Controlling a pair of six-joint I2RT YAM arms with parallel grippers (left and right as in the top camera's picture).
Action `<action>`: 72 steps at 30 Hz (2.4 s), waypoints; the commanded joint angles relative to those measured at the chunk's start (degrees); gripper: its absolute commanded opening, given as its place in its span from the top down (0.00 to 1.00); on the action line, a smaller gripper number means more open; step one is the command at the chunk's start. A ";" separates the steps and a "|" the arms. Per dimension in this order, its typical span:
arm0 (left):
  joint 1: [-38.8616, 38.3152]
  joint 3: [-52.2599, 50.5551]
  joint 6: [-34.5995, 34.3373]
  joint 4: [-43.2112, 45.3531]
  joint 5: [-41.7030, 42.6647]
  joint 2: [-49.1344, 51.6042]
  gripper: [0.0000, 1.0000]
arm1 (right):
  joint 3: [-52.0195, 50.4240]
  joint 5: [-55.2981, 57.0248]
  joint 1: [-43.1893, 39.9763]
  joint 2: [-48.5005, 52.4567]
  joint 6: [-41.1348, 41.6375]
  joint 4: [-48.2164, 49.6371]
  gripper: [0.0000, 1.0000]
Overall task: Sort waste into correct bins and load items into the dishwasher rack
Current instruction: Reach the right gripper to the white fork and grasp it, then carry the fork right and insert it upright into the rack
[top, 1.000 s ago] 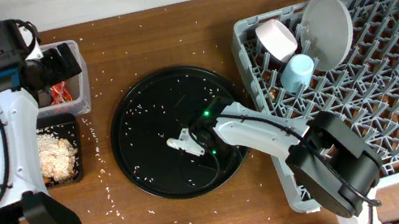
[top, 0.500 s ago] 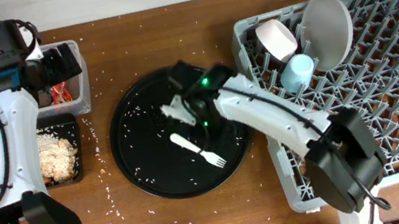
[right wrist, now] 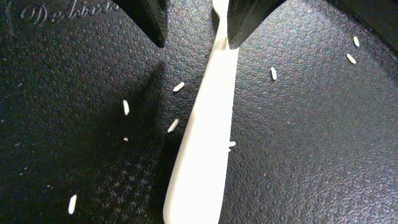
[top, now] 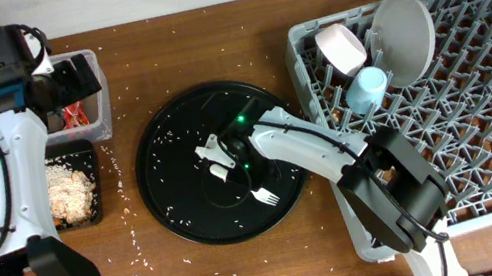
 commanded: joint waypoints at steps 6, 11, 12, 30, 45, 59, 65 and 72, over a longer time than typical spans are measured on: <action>0.20 0.00 -0.50 -0.39 0.44 0.09 0.01 | -0.76 -1.16 0.00 0.83 -2.54 -2.38 0.61; 0.20 0.00 -0.50 -0.42 0.46 0.09 0.01 | -0.74 -3.10 -0.11 1.11 -2.56 -2.67 0.59; 0.20 0.00 -0.52 -0.44 0.46 0.09 0.01 | -0.74 -3.54 -0.44 1.11 -2.64 -2.93 0.58; 0.24 0.00 -0.28 21.03 0.42 0.09 0.01 | -0.74 -0.63 -1.88 1.68 -1.84 4.07 0.29; 0.24 0.00 -0.28 16.87 0.42 0.09 0.01 | -0.72 -0.72 -1.99 7.78 0.55 1.53 0.93; 0.24 0.00 -0.31 14.97 0.42 0.09 0.01 | 36.11 -0.76 -13.20 5.79 9.05 -26.14 0.96; 0.24 0.00 -0.31 14.97 0.42 0.09 0.01 | 43.50 -0.74 -27.96 5.79 20.72 -37.77 0.96; 0.24 0.00 -0.33 14.97 0.44 0.09 0.01 | 37.18 3.76 -30.82 6.36 25.55 -34.86 0.85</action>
